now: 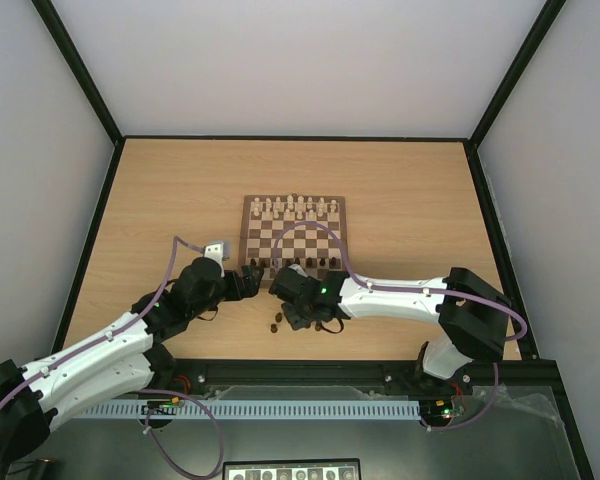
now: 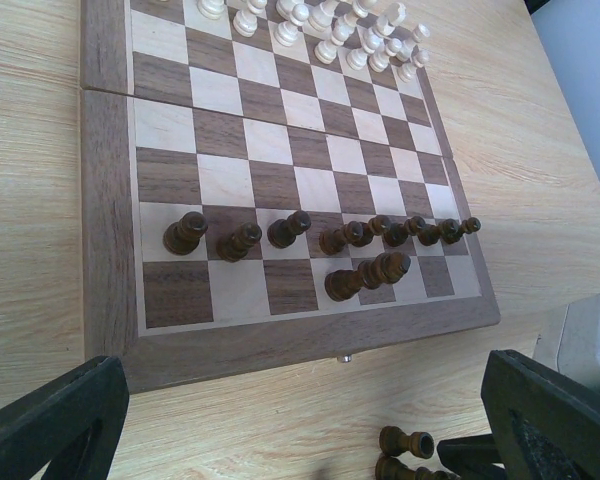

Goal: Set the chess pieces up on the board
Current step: Pick up the chess piece at the center of the board.

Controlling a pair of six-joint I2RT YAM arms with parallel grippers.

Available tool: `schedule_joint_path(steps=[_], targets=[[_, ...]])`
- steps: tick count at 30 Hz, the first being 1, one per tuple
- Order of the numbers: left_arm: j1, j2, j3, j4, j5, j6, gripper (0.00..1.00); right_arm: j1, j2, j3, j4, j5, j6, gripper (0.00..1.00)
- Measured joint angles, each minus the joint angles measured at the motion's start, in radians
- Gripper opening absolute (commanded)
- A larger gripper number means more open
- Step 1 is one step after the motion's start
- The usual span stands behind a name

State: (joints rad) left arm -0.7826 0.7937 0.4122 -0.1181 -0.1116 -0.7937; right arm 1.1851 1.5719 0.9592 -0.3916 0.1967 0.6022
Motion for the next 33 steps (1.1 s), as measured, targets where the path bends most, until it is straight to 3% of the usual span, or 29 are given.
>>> schedule_joint_path(steps=[8, 33], targets=[[0.0, 0.0, 0.0, 0.0, 0.003, 0.0, 1.0, 0.0, 0.001, 0.01, -0.003, 0.018, 0.0, 0.17], [-0.003, 0.0, 0.0, 0.0, 0.003, 0.0, 1.0, 0.0, 0.001, 0.01, -0.01, 0.024, 0.002, 0.24]])
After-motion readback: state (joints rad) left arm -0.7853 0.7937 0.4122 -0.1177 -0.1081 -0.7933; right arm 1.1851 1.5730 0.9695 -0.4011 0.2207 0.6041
